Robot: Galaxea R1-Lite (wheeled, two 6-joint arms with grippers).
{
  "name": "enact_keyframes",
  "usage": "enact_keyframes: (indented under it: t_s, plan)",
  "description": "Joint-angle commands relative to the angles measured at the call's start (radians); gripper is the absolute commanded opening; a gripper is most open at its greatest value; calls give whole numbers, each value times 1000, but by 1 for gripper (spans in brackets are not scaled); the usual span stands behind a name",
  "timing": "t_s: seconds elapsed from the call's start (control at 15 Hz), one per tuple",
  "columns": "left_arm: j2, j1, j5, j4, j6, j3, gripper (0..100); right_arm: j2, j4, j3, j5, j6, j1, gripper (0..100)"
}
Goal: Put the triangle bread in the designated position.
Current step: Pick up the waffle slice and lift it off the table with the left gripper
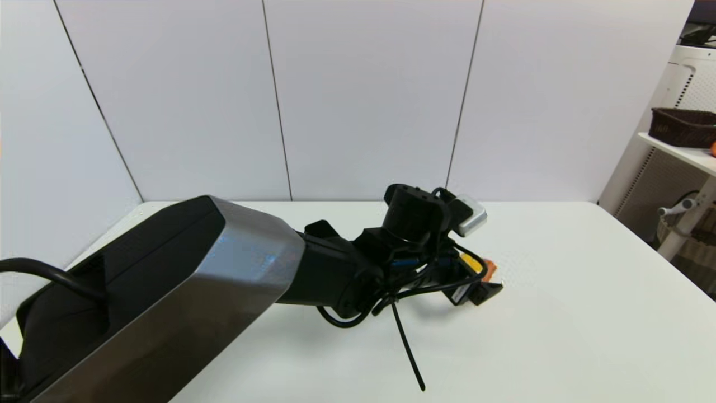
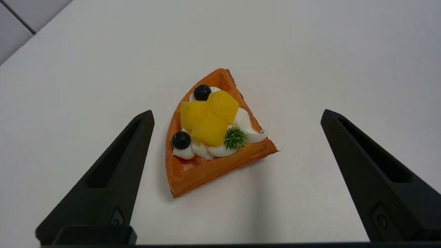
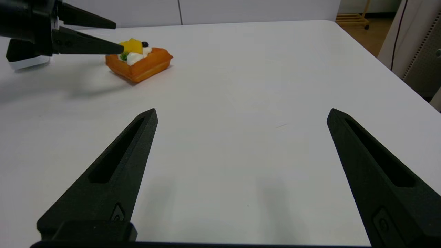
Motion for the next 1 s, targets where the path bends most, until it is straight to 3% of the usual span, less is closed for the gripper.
enact_keyframes:
  t_s: [0.07,1.0]
  plan:
    - [59,1,0,-58,-13,0,100,1,-1,0,0,0,0,100]
    - [105,15,17,-105,-15,-12,100,1,1,0,0,3,0,100]
